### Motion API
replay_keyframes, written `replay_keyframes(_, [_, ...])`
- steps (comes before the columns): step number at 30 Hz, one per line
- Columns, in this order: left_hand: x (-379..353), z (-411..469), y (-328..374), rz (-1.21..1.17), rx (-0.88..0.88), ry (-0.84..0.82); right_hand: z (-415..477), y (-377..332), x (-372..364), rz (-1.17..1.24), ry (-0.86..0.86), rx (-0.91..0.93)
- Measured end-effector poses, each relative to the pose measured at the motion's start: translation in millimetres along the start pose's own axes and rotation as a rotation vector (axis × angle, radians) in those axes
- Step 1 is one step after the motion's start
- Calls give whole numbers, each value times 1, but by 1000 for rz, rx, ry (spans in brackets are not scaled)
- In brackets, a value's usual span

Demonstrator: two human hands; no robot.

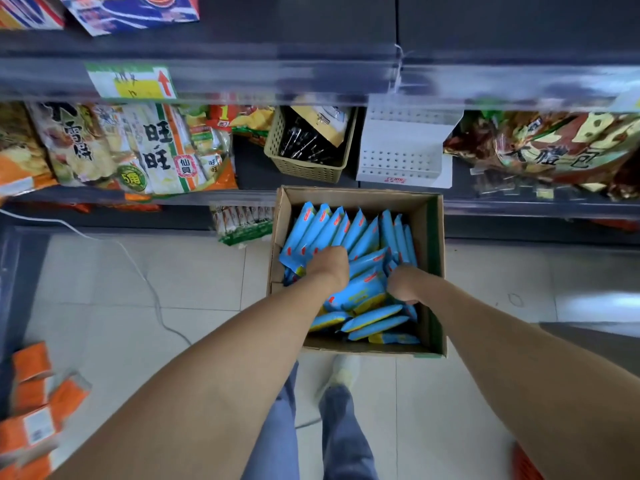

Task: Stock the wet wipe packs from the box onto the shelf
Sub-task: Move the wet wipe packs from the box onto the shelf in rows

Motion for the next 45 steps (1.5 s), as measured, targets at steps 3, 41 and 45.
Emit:
replay_keyframes(3, [1,0,-2,18,16,25,1,5,-1,32,47,-9])
replay_keyframes(41, [514,-519,77,-439,-485,1259,-601,-182,370,-108,1488,781])
replay_keyframes(45, [565,-509,73,-475,-493,1374,-599,-211,411,-153,1553,727])
Point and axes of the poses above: each hand's wrist, its own z-axis towards the middle knuckle, its own x-axis out of the back of the hand, y = z × x, the point moved 8 cm from there along z, towards the middle knuckle, and after that the axes turned 15 degrees about -z, right-handed, at the moved point
